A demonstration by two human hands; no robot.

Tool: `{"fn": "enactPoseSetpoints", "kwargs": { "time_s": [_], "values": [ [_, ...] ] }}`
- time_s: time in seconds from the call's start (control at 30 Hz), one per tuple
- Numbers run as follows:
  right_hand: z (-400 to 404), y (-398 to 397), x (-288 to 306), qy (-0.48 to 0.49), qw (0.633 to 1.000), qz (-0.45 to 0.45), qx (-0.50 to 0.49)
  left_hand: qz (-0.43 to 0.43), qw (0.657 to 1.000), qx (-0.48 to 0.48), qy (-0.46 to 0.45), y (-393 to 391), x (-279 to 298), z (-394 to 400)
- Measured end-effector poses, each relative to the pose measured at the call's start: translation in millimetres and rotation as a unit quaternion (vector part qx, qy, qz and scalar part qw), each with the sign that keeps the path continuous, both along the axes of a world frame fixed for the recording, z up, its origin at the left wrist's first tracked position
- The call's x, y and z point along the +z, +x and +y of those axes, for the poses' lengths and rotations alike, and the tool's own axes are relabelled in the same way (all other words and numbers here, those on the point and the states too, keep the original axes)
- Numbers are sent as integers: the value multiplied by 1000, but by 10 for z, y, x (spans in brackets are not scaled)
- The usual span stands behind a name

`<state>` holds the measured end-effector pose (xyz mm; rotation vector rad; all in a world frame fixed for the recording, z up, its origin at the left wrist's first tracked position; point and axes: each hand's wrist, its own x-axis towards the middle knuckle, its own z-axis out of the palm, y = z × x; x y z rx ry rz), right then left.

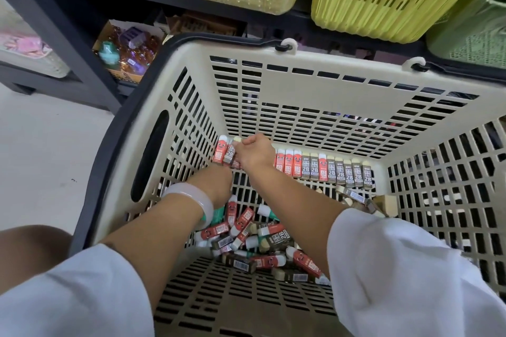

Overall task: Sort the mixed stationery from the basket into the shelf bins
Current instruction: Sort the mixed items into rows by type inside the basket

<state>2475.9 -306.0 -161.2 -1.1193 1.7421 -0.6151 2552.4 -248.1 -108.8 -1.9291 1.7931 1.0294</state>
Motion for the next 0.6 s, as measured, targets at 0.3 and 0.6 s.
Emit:
{"fn": "enactPoseSetpoints", "kwargs": {
  "time_s": [0.3,0.6],
  "values": [
    [87,-324,126,-20,985,-27,167,5,991,-128,42,-21,-98,50],
    [511,-674,126,-79,742,166,645,-42,987,-148,52,-48,27,85]
  ]
}}
